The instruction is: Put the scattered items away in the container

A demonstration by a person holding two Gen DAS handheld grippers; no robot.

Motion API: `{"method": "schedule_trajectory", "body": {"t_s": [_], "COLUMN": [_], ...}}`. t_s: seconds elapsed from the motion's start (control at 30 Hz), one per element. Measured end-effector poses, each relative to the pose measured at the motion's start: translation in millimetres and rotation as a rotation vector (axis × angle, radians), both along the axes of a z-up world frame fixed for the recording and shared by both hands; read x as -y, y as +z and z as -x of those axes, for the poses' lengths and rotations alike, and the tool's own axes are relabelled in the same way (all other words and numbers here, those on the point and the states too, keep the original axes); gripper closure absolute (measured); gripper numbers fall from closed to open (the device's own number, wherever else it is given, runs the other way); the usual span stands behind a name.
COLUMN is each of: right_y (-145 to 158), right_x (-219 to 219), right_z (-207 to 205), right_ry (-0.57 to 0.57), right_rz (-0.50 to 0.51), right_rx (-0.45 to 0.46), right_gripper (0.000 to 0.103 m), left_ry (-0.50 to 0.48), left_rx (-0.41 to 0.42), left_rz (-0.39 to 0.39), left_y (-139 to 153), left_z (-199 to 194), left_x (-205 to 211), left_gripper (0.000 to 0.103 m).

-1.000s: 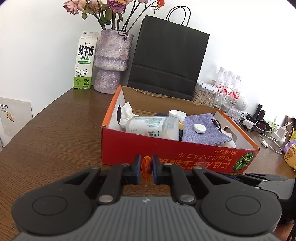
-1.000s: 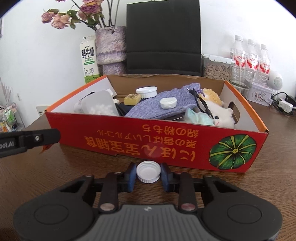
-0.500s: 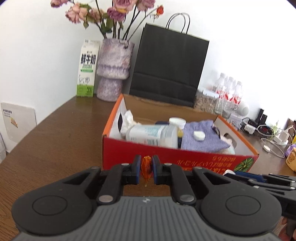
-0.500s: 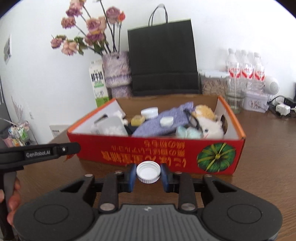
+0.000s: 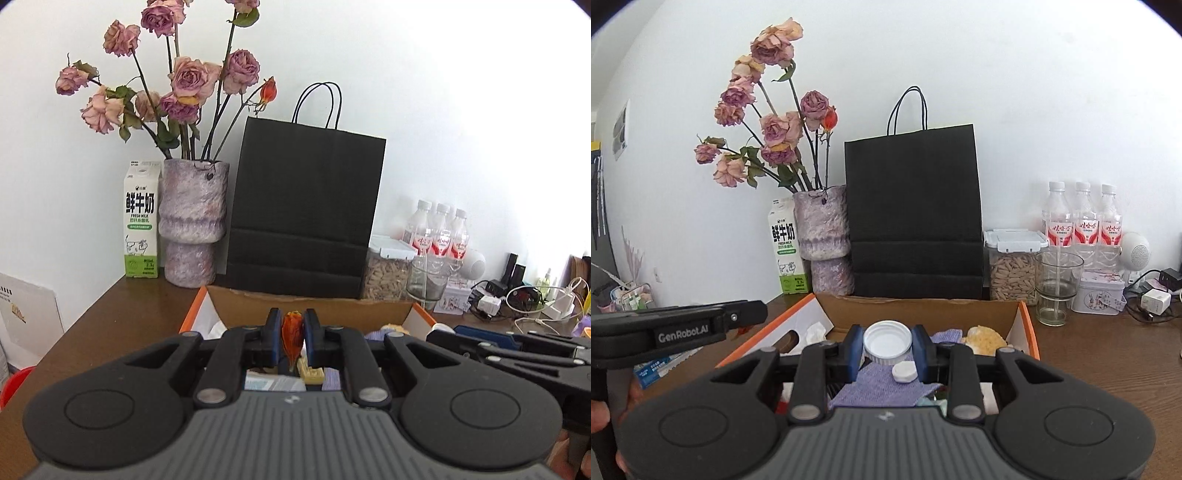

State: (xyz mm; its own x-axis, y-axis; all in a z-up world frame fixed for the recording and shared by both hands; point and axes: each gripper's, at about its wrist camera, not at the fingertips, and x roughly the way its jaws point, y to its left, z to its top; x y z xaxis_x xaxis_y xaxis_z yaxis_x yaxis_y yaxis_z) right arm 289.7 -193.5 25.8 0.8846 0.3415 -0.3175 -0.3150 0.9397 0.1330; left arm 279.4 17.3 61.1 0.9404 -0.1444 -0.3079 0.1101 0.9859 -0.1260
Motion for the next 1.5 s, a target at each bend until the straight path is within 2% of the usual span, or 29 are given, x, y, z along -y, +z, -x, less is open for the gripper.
{"method": "schedule_trajectory", "body": {"t_s": [0.17,0.3,0.53,0.7,0.73,0.77,0.8,0.83,0.87,0.9,0.97,1.03,1.23,1.5], "right_y": [-2.9,-12.3,-42.7,-46.7,-47.1,-47.1,-47.1,-46.8,-46.0,-44.9,-43.0,-43.0,-43.7,-43.6], "right_x": [-5.3,-8.0,-13.8,-16.4,-16.5,-16.3,-16.0,-14.9,-14.1,-12.8,-11.5,-11.0,-8.4,-3.0], "right_z": [-21.3,-35.9,-59.5,-61.4,-61.2,-60.9,-60.4,-59.0,-57.5,-56.2,-54.4,-54.0,-48.8,-24.3], "right_ry": [0.006,0.043,0.051,0.054,0.051,0.044,0.037,0.028,0.018,0.009,0.0,-0.024,-0.045,-0.065], "right_rz": [0.004,0.005,0.068,0.089,0.09,0.091,0.092,0.09,0.088,0.086,0.084,0.086,0.087,0.102], "right_rx": [0.034,0.048,-0.019,-0.02,-0.02,-0.02,-0.02,-0.011,-0.001,0.008,0.015,0.012,0.012,0.027], "right_gripper": [0.076,0.076,0.076,0.075,0.075,0.07,0.052,0.041,0.022,0.01,0.009,0.002,0.0,0.0], "left_ry": [0.012,0.016,0.031,0.042,0.049,0.052,0.056,0.062,0.074,0.09,0.127,0.135,0.111,0.11], "left_rx": [0.032,0.008,-0.03,-0.028,-0.023,-0.019,-0.013,-0.001,0.016,0.037,0.092,0.11,0.084,0.101], "left_rz": [0.009,-0.02,-0.086,-0.108,-0.109,-0.106,-0.1,-0.091,-0.081,-0.079,-0.089,-0.098,-0.102,-0.09], "left_y": [-2.1,-13.6,-36.2,-41.9,-42.3,-42.2,-41.9,-41.1,-39.7,-38.4,-34.9,-33.5,-37.1,-39.4], "left_z": [-23.0,-44.1,-69.6,-73.5,-73.1,-72.5,-71.2,-68.6,-65.0,-61.4,-53.9,-50.2,-43.5,-17.9], "left_x": [3.4,3.4,3.2,4.0,3.8,3.2,2.4,1.2,0.0,-0.4,0.6,2.0,5.5,5.9], "left_gripper": [0.09,0.09,0.089,0.088,0.085,0.072,0.05,0.038,0.015,0.001,0.0,0.0,0.0,0.0]}}
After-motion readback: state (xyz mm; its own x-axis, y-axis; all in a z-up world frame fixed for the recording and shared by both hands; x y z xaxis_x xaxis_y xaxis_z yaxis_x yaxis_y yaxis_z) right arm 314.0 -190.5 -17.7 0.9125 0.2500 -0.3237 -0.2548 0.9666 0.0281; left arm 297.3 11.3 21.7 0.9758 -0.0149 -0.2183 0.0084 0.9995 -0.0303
